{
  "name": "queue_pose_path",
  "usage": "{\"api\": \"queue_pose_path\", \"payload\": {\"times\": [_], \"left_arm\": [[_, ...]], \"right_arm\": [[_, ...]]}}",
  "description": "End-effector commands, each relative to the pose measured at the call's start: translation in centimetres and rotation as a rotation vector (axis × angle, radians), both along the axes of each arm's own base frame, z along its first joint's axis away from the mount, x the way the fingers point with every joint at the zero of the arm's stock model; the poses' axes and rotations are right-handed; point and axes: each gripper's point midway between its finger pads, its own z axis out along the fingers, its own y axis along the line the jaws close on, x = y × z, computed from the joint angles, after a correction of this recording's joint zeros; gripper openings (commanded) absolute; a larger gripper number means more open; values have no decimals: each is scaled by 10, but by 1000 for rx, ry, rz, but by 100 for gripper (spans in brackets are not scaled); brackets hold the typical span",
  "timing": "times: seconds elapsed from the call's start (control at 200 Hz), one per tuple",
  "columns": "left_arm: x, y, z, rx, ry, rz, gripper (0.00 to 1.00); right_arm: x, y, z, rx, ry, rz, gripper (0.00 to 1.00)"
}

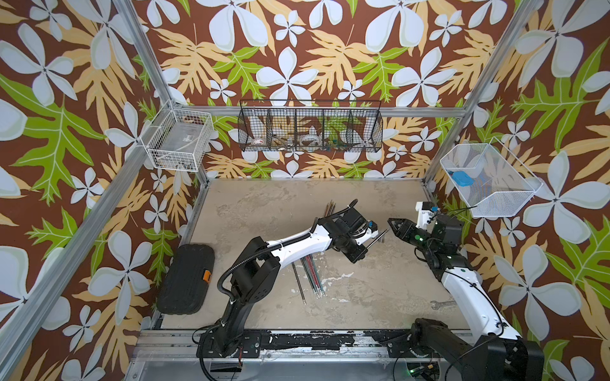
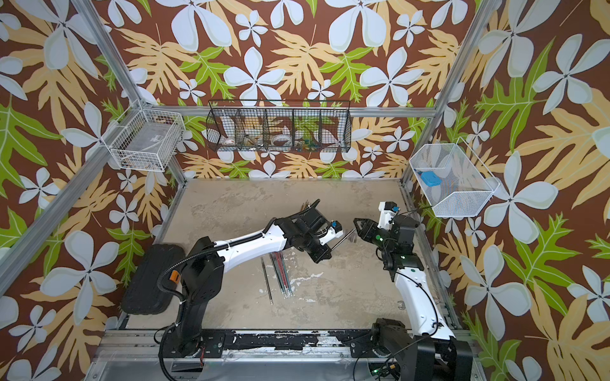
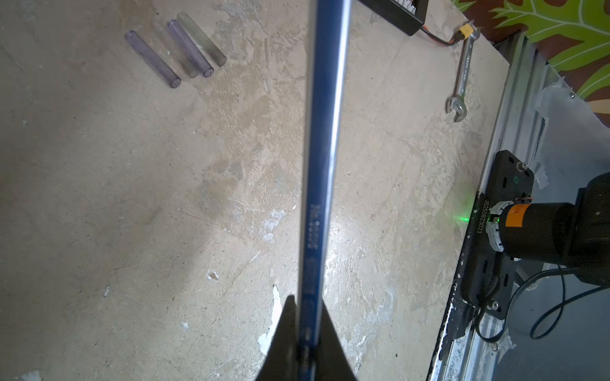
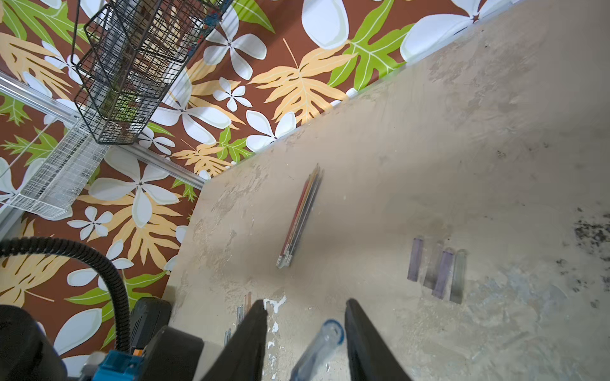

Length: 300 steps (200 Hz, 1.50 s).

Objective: Remove the protective cover of the pencils
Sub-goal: Remove the protective sleeve from the pencil.

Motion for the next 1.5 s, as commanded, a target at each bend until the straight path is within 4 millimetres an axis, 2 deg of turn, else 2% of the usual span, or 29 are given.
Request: {"api": "queue_pose_path", "payload": {"times": [0.0, 0.4, 0.51, 0.565, 0.701, 0.816, 0.871, 1.036, 1.496], "left_arm": [[0, 0, 5, -3, -17, -9, 0], [7, 5, 10, 12, -57, 16, 0], [7, 4, 12, 8, -60, 18, 0], [7, 4, 13, 8, -62, 18, 0], [7, 4, 12, 7, -59, 19, 0], [7, 5, 11, 10, -59, 22, 0], [7, 5, 10, 12, -60, 22, 0], [12, 8, 7, 32, -73, 48, 0], [17, 11, 14, 27, -105, 79, 0]], "right_arm": [[2, -6, -10, -13, 37, -34, 38], [-2, -4, -36, 21, 107, -34, 35], [-2, -2, -39, 45, 116, -33, 34], [-4, 5, -35, 84, 101, 1, 34], [-7, 13, -24, 152, 67, 23, 21], [-8, 13, -16, 163, 50, 24, 0], [-7, 12, -13, 158, 48, 18, 0], [6, -3, -8, 75, 52, -44, 0], [27, -42, 14, 65, 8, -175, 0]]}}
